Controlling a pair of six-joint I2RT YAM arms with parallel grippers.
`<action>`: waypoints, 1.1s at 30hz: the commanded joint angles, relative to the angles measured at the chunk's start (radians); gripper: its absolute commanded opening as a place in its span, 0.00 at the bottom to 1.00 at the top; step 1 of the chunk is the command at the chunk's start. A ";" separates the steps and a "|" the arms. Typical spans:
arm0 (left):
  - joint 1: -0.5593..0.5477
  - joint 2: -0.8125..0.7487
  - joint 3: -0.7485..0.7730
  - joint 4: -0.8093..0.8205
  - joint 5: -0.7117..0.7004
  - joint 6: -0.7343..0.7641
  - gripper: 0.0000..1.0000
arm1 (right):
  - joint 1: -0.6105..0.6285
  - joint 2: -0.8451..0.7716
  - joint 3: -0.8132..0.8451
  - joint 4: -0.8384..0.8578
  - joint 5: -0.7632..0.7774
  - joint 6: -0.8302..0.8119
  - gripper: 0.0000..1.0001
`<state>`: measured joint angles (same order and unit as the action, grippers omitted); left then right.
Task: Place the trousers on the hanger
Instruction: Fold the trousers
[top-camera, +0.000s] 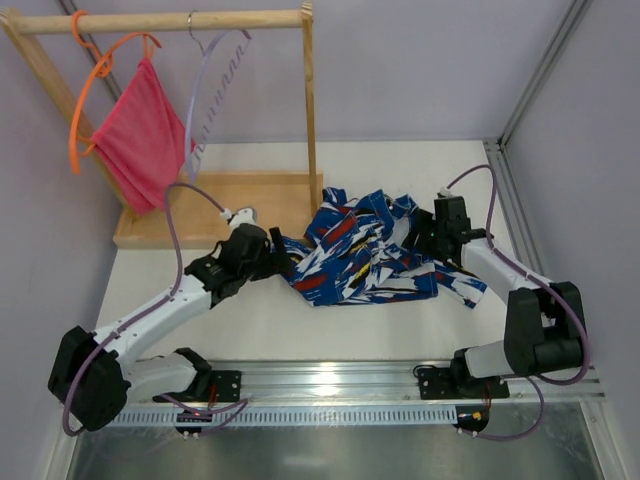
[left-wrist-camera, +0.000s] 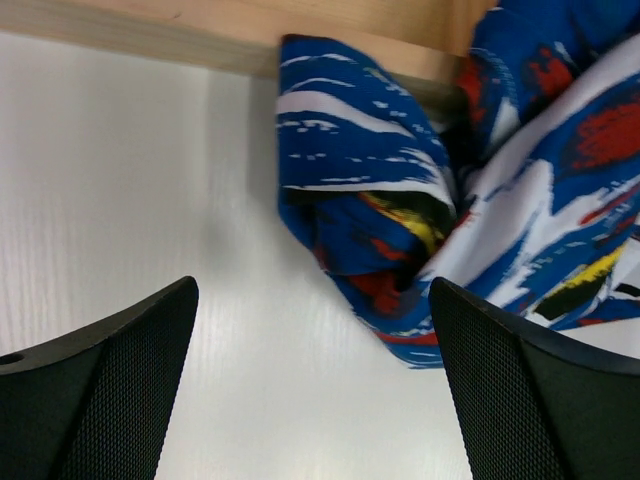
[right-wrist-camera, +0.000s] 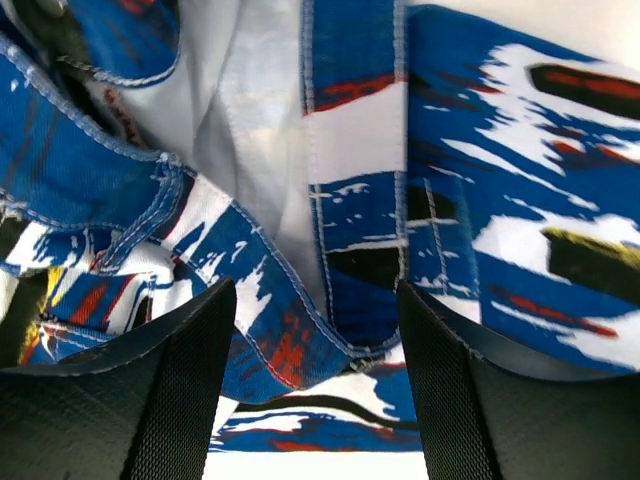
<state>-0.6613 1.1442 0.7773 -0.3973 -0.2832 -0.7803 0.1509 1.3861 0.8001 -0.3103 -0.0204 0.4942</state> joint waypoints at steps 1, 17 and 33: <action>0.086 -0.053 -0.076 0.105 0.107 -0.017 0.96 | 0.006 0.004 -0.013 0.198 -0.143 -0.117 0.68; 0.236 -0.020 -0.104 0.175 0.345 -0.028 0.94 | -0.033 0.314 0.074 0.401 -0.512 -0.180 0.44; 0.264 0.034 -0.101 0.192 0.331 -0.056 0.93 | -0.033 -0.278 -0.134 -0.003 -0.381 -0.026 0.04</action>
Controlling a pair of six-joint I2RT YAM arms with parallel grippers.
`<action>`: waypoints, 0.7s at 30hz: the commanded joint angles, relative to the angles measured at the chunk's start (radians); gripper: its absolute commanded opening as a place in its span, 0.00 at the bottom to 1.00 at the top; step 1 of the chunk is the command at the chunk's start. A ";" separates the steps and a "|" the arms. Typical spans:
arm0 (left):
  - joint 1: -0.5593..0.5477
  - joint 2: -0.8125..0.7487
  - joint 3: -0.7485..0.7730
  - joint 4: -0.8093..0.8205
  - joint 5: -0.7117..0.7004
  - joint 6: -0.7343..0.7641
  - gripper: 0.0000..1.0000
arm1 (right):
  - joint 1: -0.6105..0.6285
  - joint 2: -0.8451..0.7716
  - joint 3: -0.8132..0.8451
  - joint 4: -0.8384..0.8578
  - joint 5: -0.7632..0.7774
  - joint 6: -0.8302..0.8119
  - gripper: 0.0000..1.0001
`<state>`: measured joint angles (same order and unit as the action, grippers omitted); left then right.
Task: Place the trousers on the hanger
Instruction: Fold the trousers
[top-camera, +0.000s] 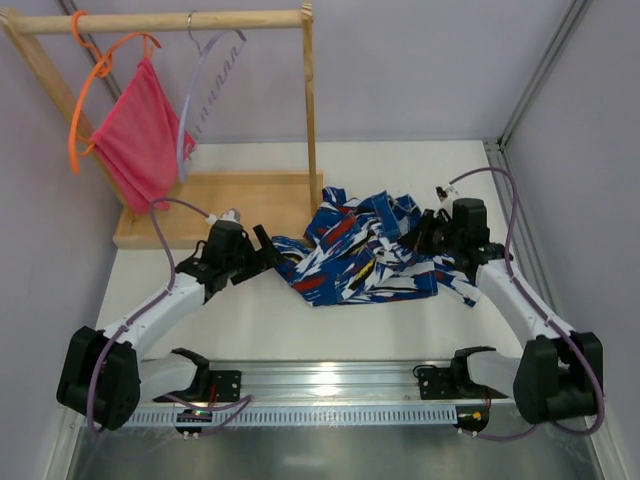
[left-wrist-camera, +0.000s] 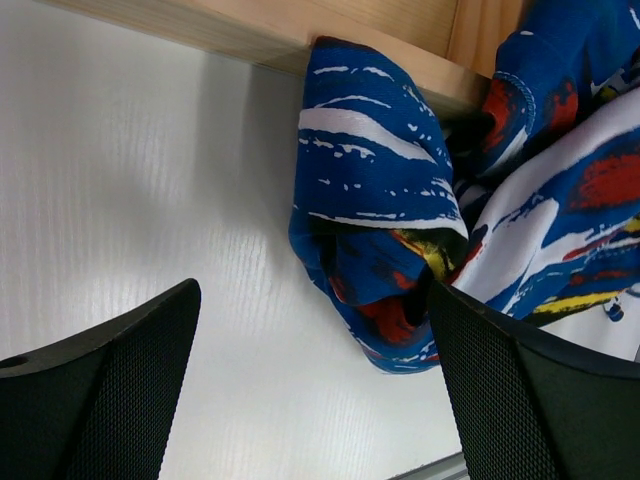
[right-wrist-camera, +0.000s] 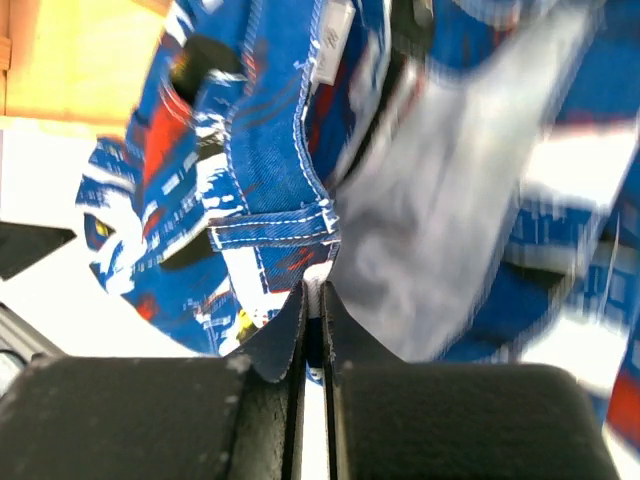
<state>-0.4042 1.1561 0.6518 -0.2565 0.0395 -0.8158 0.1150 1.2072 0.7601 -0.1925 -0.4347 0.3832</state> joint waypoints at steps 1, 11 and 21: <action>0.007 0.028 0.029 0.054 0.013 -0.022 0.93 | 0.005 -0.130 -0.123 -0.127 0.036 0.097 0.04; 0.007 0.030 0.046 0.020 -0.004 0.007 0.93 | 0.003 -0.529 -0.309 -0.301 0.197 0.276 0.04; 0.007 0.037 0.068 0.014 -0.012 0.027 0.94 | 0.003 -0.690 -0.278 -0.470 0.265 0.290 0.28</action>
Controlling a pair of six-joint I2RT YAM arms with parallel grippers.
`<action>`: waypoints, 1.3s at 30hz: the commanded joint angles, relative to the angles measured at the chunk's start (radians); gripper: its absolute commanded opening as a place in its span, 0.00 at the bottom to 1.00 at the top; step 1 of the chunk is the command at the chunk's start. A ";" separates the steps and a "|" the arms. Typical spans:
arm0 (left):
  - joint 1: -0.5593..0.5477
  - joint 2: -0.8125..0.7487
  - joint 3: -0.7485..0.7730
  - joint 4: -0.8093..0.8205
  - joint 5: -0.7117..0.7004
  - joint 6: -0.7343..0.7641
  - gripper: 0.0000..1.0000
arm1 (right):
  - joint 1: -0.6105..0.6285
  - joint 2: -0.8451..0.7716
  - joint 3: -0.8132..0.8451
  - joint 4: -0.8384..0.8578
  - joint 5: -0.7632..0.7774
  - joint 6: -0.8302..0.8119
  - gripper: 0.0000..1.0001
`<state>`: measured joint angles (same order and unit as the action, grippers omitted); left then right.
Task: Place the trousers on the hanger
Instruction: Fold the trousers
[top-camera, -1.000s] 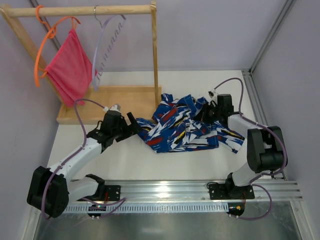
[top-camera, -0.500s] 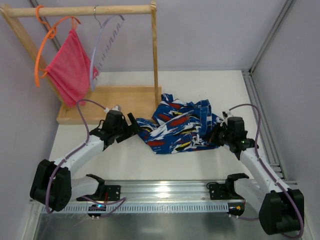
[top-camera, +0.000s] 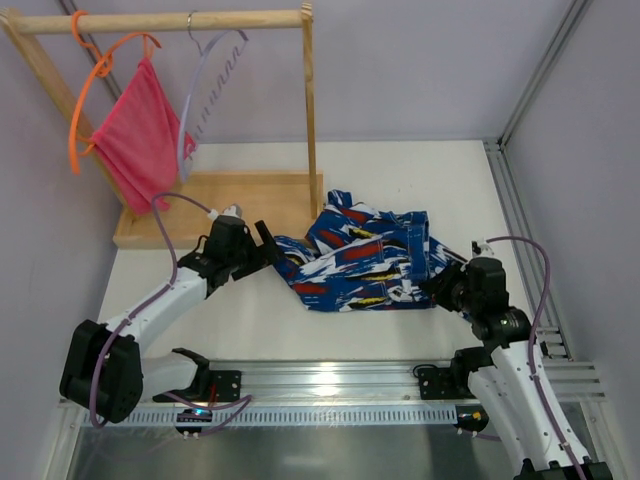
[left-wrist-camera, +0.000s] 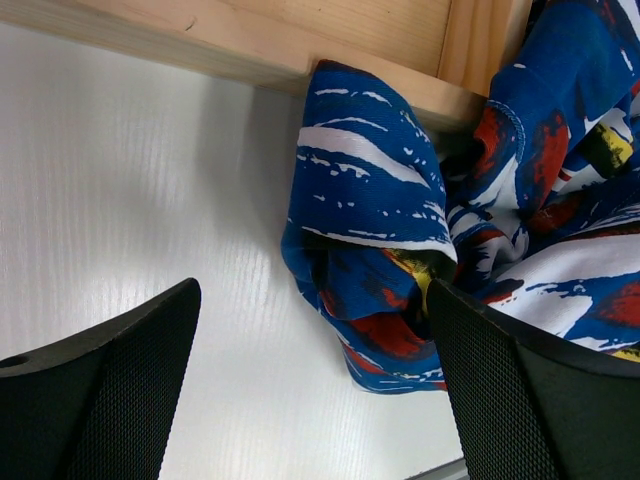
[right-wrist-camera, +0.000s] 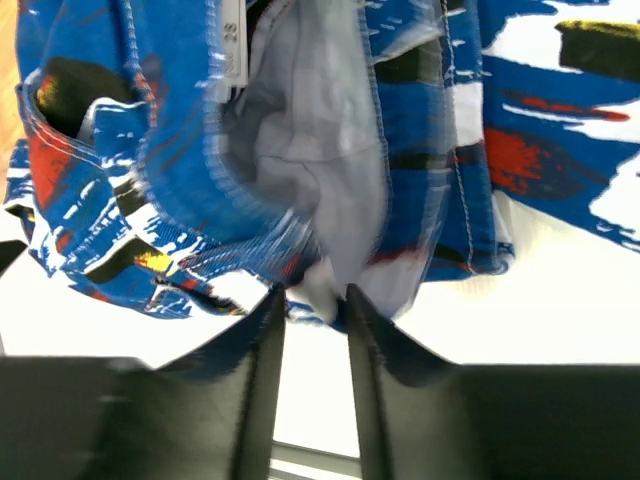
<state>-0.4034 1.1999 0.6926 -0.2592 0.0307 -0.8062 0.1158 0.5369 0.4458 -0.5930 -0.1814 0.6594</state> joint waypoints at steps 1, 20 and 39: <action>0.006 -0.005 0.022 0.017 -0.003 0.018 0.94 | 0.002 -0.023 0.037 -0.071 -0.001 0.020 0.36; 0.006 0.053 0.145 -0.002 0.032 0.059 0.91 | -0.050 0.825 0.563 0.302 0.131 -0.280 0.71; 0.005 0.132 0.219 -0.020 0.035 0.067 0.91 | -0.148 1.014 0.572 0.556 -0.254 -0.336 0.04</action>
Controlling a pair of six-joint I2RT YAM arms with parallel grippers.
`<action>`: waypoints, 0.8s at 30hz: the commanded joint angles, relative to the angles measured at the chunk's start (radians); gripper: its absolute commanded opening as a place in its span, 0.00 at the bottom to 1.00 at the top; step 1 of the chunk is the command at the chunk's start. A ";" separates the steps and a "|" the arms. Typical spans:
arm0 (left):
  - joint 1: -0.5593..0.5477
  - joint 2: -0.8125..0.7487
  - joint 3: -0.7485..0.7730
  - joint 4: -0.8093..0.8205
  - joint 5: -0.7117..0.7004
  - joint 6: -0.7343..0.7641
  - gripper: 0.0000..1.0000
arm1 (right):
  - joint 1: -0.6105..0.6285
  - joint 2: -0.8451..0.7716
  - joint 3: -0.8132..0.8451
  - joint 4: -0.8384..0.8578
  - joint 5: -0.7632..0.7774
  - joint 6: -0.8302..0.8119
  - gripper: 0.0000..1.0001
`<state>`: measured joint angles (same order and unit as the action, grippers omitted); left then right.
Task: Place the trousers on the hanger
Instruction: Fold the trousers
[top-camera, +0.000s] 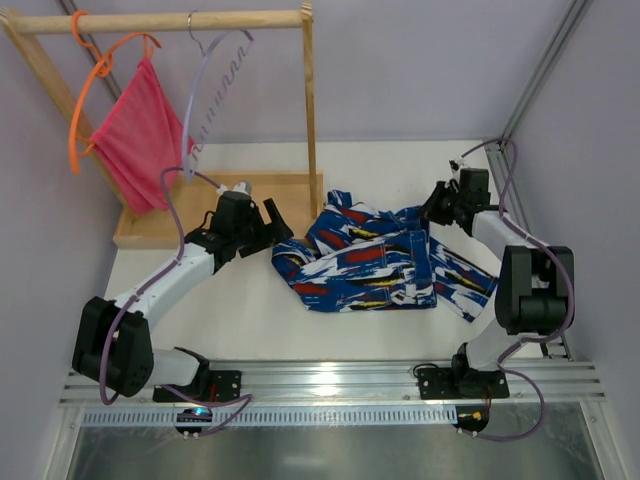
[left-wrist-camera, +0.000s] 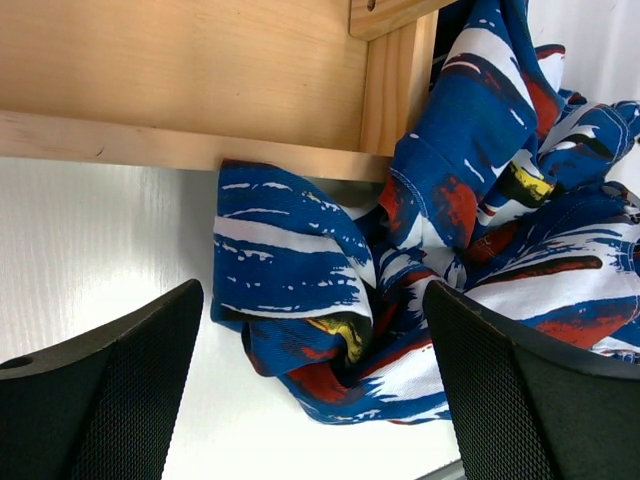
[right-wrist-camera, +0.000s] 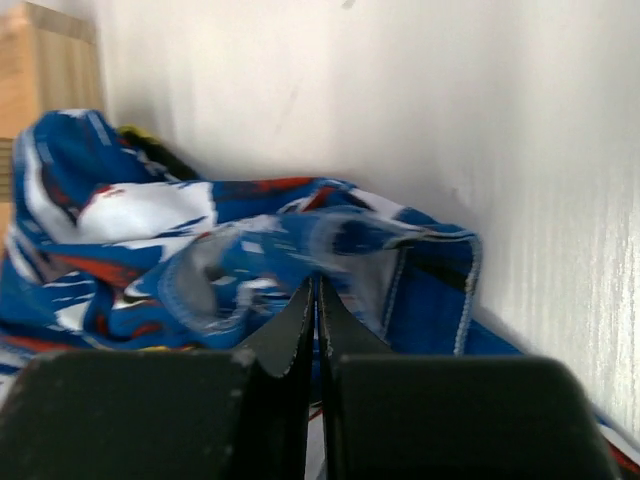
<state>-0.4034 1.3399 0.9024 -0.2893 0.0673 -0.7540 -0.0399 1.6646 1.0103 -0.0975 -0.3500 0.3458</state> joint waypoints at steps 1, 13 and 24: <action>0.005 -0.010 0.009 0.024 0.009 0.012 0.91 | 0.018 -0.196 -0.001 0.042 -0.090 -0.025 0.04; -0.003 0.022 0.009 0.145 0.120 -0.021 0.91 | 0.319 -0.692 -0.021 -0.300 0.119 -0.048 0.04; -0.021 0.175 0.111 0.177 0.175 0.030 0.90 | -0.034 -0.346 0.030 -0.134 -0.042 -0.002 0.71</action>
<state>-0.4202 1.4784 0.9344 -0.1471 0.2028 -0.7620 -0.0280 1.2301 0.9852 -0.2600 -0.3199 0.3218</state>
